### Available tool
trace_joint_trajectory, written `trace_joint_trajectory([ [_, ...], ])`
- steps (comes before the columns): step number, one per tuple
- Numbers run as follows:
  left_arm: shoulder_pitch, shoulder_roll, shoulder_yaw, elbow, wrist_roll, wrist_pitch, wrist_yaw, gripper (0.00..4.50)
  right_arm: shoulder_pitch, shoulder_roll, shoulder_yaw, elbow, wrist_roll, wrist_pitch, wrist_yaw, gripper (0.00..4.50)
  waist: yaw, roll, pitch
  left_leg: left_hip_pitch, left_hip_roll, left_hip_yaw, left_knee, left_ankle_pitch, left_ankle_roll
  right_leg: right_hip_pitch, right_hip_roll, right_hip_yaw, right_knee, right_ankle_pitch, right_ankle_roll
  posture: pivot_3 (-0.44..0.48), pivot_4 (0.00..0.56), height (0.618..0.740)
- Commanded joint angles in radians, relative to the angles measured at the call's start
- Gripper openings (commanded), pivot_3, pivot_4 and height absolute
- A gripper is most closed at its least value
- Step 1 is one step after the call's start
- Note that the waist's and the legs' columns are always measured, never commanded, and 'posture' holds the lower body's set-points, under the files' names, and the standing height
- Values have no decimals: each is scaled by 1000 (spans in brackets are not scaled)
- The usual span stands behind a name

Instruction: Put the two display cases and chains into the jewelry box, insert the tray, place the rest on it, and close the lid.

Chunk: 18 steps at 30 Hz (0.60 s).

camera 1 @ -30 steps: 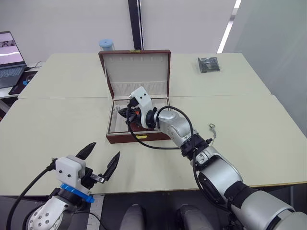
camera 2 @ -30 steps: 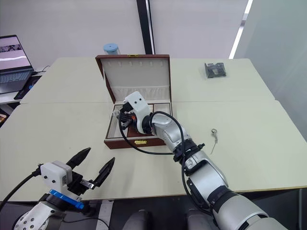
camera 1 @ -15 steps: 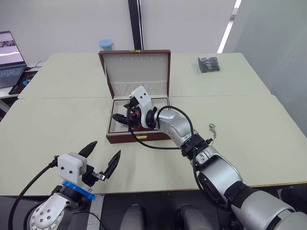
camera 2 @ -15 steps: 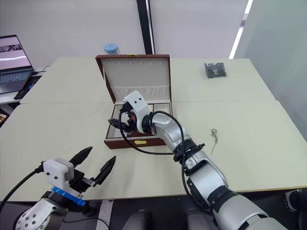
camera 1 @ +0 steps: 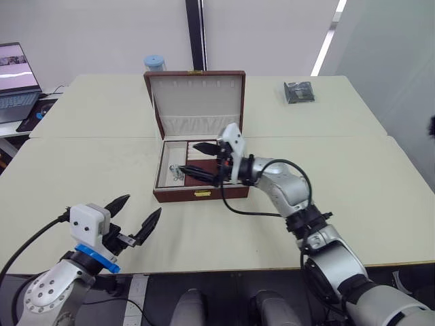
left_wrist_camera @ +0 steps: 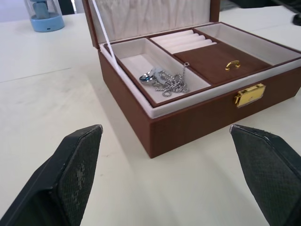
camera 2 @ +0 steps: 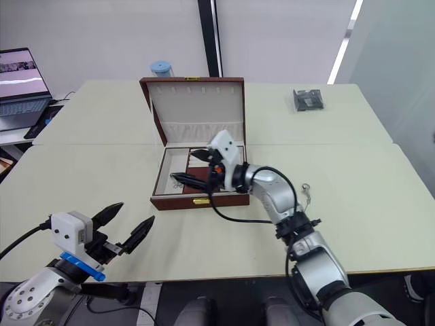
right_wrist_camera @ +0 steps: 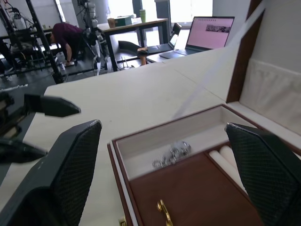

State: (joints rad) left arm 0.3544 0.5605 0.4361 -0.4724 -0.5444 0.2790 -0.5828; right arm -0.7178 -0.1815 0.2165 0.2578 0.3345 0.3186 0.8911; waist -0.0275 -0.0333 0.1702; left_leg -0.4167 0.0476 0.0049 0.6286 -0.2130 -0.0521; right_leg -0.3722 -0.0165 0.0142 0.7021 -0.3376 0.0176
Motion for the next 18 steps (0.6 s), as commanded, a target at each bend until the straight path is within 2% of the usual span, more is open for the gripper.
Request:
trace_joint_trajectory([
  [1,-24,51,71,44,-40,16,-52,4500,53,-89,-48,-120,25,7,59,4464,-2,0,0,0,0,0,0,0,0,0,0,1,0,0,0,0,150,740],
  [6,-97,165,127,202,-41,42,-136,4500,183,-307,-163,-177,27,-4,123,4464,-4,1,1,1,1,1,-1,0,0,0,2,1,0,0,0,0,150,740],
  [11,-160,237,158,338,-26,34,-197,4500,303,-450,-251,-175,14,-34,137,4464,-2,1,2,0,0,1,-1,0,0,0,1,1,-3,0,0,0,150,740],
  [18,-219,285,170,453,6,15,-245,4500,436,-531,-384,-147,38,-42,116,4464,-5,1,3,0,1,2,-1,0,0,0,1,1,-3,0,0,0,150,740],
])
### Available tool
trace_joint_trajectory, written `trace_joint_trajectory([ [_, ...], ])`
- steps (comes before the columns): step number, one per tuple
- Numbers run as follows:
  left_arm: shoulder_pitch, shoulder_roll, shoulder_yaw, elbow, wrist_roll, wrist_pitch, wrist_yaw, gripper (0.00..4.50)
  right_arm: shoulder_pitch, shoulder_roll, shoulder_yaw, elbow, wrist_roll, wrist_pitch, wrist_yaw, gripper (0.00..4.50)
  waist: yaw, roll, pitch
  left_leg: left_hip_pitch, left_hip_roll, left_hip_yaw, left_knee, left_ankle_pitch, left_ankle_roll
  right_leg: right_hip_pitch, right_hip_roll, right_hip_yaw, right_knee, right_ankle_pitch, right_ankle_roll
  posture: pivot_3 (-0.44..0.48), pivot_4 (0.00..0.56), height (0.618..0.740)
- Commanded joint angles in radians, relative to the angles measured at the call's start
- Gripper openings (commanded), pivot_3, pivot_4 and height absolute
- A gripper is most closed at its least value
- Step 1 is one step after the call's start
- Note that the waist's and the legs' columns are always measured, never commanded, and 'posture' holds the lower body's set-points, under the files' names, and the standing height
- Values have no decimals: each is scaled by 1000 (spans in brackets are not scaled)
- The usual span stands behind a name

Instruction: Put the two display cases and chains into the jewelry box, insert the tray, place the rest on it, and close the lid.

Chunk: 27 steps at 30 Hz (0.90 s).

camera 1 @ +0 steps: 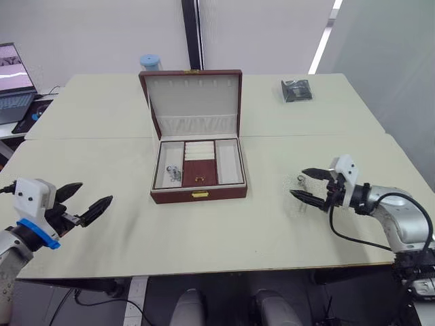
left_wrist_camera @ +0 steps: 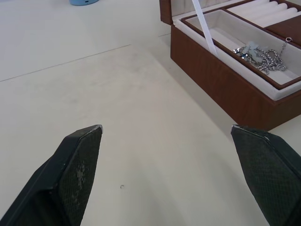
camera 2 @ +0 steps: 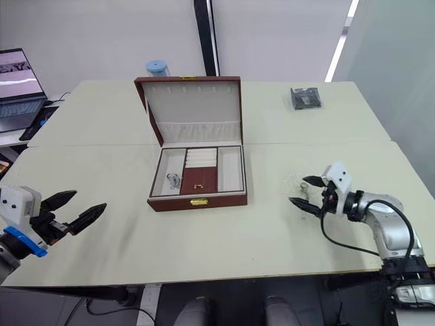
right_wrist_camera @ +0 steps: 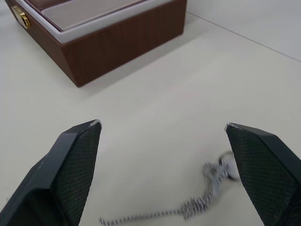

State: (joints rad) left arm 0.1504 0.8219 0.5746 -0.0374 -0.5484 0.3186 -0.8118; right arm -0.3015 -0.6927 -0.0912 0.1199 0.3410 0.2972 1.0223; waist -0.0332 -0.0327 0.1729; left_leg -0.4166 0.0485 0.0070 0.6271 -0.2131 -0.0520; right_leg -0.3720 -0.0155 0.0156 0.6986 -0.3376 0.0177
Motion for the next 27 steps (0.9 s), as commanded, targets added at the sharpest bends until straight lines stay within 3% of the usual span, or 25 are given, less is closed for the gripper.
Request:
trace_joint_trajectory([
  [1,-21,25,33,27,15,-27,-19,4500,36,-23,-92,-3,28,-30,-22,4464,0,0,0,0,0,0,0,0,0,0,0,0,0,0,0,0,150,740],
  [17,-34,5,36,49,42,-47,-26,4500,60,-16,-113,92,-2,-110,-73,4464,2,0,0,0,0,0,0,0,0,0,0,0,0,0,0,0,150,740],
  [27,-9,-52,-17,-36,56,-87,-39,4500,80,31,-132,68,17,-122,-125,4464,2,0,0,0,0,0,0,0,0,1,0,0,0,0,0,0,150,740],
])
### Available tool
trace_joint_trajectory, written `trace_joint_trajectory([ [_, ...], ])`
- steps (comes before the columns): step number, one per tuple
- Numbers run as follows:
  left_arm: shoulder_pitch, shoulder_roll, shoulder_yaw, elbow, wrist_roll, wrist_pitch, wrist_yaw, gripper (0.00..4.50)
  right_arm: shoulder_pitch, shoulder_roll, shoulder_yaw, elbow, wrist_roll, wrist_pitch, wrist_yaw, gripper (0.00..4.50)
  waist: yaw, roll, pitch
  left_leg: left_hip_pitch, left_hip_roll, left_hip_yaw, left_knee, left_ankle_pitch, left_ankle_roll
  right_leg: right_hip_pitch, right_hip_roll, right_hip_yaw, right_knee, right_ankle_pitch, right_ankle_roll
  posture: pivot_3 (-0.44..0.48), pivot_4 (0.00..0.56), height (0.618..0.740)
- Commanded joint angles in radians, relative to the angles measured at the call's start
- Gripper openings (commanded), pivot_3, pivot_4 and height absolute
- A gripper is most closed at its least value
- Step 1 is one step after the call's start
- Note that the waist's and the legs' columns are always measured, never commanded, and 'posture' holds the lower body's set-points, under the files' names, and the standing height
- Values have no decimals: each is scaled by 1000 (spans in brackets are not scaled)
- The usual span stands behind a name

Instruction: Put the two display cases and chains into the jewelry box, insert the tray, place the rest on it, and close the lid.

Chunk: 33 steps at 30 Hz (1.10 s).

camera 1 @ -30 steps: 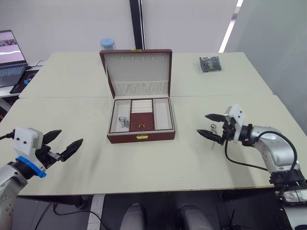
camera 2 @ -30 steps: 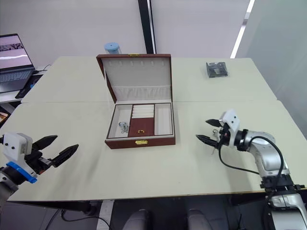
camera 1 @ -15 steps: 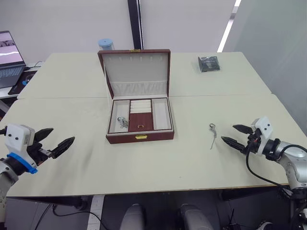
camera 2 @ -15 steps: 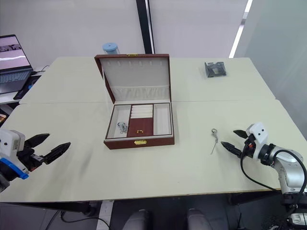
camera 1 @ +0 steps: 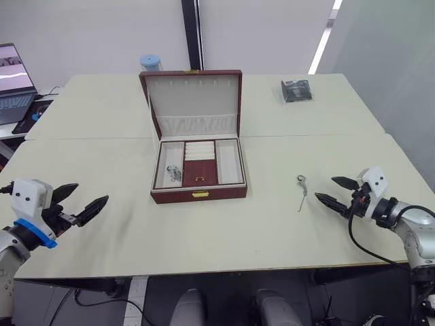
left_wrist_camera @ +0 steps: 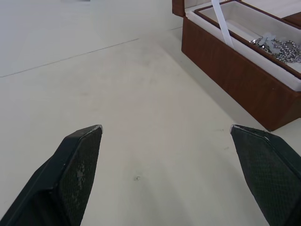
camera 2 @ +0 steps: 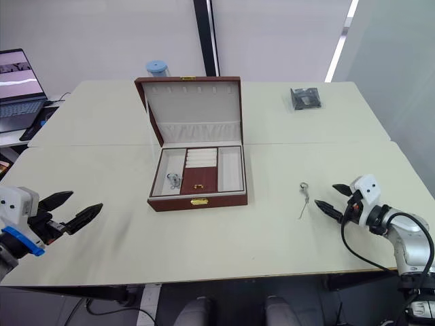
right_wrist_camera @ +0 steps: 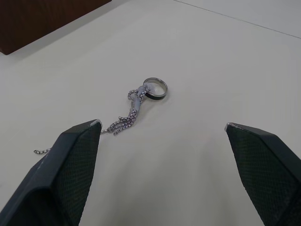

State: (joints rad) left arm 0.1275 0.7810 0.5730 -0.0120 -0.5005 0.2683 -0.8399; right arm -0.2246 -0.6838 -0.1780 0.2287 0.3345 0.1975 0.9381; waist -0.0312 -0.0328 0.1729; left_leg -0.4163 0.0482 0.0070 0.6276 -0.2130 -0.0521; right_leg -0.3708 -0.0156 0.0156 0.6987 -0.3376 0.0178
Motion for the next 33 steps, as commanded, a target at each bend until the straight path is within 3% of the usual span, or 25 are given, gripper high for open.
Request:
trace_joint_trajectory([
  [1,16,-16,-23,-73,9,-43,-17,4500,2,37,-57,-47,28,-27,-64,4464,0,0,0,0,0,0,0,0,0,0,0,0,0,0,0,0,150,740],
  [12,54,-26,-241,-293,55,-79,-97,4500,110,166,-46,-279,22,1,-243,4464,2,0,0,0,0,0,0,0,0,1,0,0,0,0,0,0,150,740],
  [18,32,-49,-397,-391,79,-102,-128,4500,164,249,49,-386,-44,91,-382,4464,1,0,0,1,0,0,0,0,0,1,1,0,1,0,0,0,150,740],
  [33,-7,-90,-540,-439,105,-181,-153,4500,106,374,126,-418,-162,300,-651,4464,2,0,-1,0,0,-1,1,0,0,1,1,1,1,0,0,0,150,740],
])
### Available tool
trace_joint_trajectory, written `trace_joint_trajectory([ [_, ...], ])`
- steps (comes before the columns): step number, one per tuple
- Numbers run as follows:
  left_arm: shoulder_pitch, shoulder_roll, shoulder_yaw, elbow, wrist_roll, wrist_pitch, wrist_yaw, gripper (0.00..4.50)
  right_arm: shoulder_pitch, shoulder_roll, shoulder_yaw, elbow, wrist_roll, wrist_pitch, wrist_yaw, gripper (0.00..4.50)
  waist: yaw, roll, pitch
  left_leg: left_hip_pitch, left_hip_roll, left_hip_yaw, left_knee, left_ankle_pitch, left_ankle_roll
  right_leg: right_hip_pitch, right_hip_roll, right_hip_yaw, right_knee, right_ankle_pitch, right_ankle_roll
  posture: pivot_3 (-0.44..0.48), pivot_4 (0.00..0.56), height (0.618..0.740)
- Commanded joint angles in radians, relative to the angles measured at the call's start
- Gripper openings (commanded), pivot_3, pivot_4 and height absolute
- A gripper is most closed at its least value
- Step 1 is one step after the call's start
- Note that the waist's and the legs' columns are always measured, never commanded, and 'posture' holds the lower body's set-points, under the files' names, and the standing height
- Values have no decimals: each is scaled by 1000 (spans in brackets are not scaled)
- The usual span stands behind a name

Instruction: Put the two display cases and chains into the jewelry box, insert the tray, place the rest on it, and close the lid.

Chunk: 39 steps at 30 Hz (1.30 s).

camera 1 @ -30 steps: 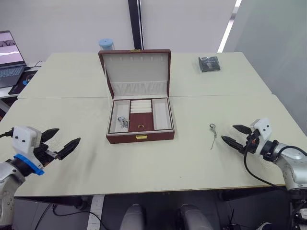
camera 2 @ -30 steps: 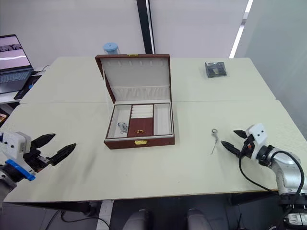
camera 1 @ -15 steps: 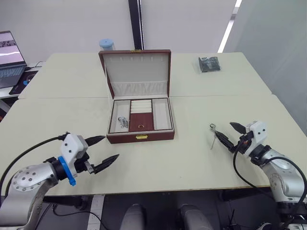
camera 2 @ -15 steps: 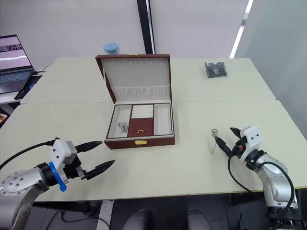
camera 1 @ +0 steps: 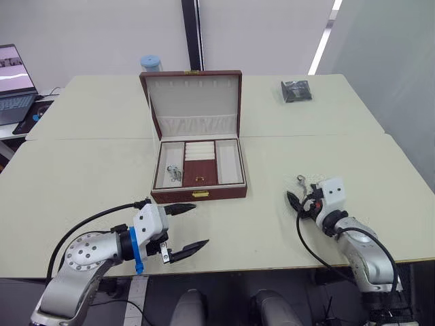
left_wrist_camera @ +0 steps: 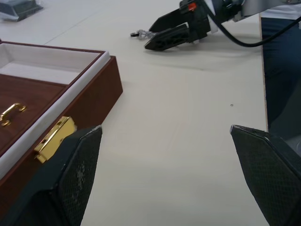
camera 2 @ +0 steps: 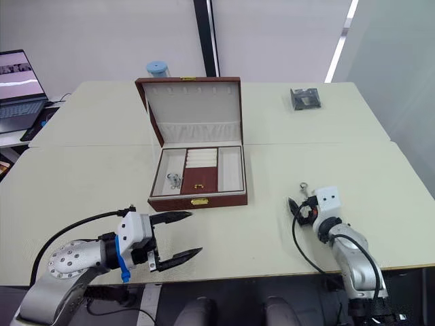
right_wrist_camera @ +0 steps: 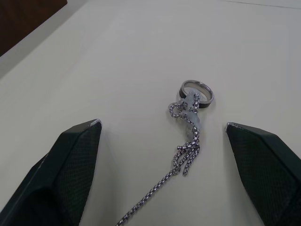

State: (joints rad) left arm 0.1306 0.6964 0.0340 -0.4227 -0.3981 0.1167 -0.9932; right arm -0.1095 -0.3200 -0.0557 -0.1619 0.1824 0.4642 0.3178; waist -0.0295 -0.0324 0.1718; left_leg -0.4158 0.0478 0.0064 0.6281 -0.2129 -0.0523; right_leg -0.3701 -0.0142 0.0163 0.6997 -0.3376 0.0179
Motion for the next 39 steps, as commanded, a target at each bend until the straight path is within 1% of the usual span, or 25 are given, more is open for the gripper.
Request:
trace_joint_trajectory([
  [1,-13,-6,-1,-25,4,-32,0,4500,-12,16,3,-25,-11,45,-38,4464,0,0,0,0,0,0,0,0,0,0,0,0,0,0,0,0,150,740],
  [4,-24,-7,-7,-20,10,-39,3,4500,-26,32,2,-11,-14,117,-71,3909,-1,0,-1,0,0,0,0,0,0,0,0,0,0,0,0,0,150,740],
  [8,-43,-13,-11,-22,10,-28,15,4500,-35,39,-1,-6,-23,167,-101,2539,-2,-2,-2,1,0,0,0,0,0,1,1,0,0,0,0,0,150,740],
  [10,-49,-15,-11,-19,10,-25,18,4500,-38,39,-2,1,-25,174,-107,1988,-2,-2,-3,1,0,0,0,0,0,1,1,0,0,0,0,0,150,740],
  [18,-57,-27,-15,-7,9,-21,30,4500,-30,34,2,4,-40,139,-92,95,-2,-2,-3,1,0,0,0,0,0,1,1,0,0,0,0,0,150,740],
  [19,-58,-29,-15,-5,10,-22,29,4500,-29,33,3,3,-40,133,-87,17,-2,-2,-3,1,1,0,0,0,0,1,1,0,0,0,0,0,150,740],
  [31,-53,-42,-4,30,12,-42,29,4500,-38,66,-17,-85,31,21,-13,17,-2,-1,-3,1,1,-1,0,0,0,0,2,0,0,0,0,0,150,740],
  [39,-1,-63,52,39,4,-46,79,4500,-131,76,15,-162,98,100,17,17,-2,-1,-2,0,1,-1,0,0,0,0,2,-1,0,0,0,0,150,740],
])
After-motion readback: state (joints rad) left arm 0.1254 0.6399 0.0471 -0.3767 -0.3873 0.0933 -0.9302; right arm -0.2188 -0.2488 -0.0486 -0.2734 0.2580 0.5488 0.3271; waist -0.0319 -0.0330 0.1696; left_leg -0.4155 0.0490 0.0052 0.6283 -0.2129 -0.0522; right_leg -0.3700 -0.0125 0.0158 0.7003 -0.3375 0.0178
